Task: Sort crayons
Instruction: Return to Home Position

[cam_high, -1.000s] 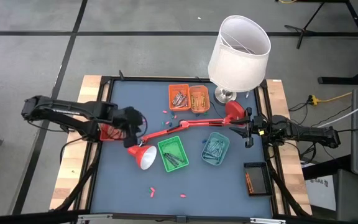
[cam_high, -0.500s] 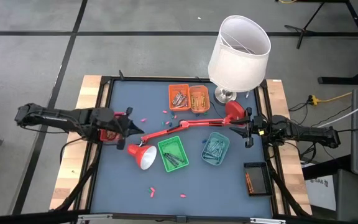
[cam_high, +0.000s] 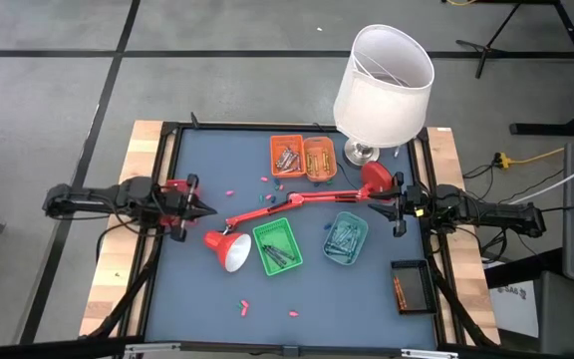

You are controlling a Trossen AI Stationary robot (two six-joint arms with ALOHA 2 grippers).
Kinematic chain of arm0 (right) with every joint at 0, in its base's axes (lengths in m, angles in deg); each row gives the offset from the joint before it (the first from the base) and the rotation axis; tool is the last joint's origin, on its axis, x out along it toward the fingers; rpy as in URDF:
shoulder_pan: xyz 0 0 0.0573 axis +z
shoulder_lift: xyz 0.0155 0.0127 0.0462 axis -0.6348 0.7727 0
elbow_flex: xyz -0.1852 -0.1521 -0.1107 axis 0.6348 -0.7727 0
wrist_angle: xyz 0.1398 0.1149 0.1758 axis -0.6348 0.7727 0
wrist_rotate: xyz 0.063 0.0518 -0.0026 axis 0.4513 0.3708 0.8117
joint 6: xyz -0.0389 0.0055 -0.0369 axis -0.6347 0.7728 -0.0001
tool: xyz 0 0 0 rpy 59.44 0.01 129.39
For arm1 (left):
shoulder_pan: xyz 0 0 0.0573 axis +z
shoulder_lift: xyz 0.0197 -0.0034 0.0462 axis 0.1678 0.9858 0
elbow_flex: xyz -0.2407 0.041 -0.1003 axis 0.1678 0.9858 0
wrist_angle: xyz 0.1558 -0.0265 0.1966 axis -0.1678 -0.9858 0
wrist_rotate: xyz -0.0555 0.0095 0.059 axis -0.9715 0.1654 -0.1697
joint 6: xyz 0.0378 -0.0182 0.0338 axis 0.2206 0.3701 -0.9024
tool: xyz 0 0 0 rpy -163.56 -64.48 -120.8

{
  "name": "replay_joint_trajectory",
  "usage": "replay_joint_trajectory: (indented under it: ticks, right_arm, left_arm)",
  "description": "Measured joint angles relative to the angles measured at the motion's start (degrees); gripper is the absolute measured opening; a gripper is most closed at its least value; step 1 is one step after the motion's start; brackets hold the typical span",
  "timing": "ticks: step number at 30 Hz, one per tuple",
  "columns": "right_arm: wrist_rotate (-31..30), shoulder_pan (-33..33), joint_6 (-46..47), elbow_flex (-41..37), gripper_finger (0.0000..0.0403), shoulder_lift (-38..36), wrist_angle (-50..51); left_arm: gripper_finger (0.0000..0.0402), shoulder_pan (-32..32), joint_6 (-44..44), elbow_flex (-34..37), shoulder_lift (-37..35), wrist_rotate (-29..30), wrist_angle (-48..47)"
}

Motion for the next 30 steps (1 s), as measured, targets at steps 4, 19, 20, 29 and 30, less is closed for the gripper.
replay_joint_trajectory:
  ticks: [4,19,20,29,30]
  right_arm:
    - [0.0,0.0,0.0,0.0,0.0129,0.0,0.0]
    - [0.3,0.0,0.0,0.0,0.0129,0.0,0.0]
    - [0.3,0.0,0.0,0.0,0.0129,0.0,0.0]
    - [0.4,0.0,0.0,0.0,0.0129,0.0,0.0]
    - [0.4,0.0,0.0,0.0,0.0129,0.0,0.0]
  left_arm:
    - [0.0002,0.0,-1.6,2.5,-5.0,0.2,0.2]
    - [0.0002,0.2,-2.4,6.2,-4.9,0.2,7.9]
    - [0.0002,0.2,-2.4,6.2,-4.9,0.2,7.4]
    - [0.0002,0.2,-1.7,6.1,-3.5,5.6,4.4]
    - [0.0002,0.2,-1.7,6.1,-3.5,5.6,4.4]
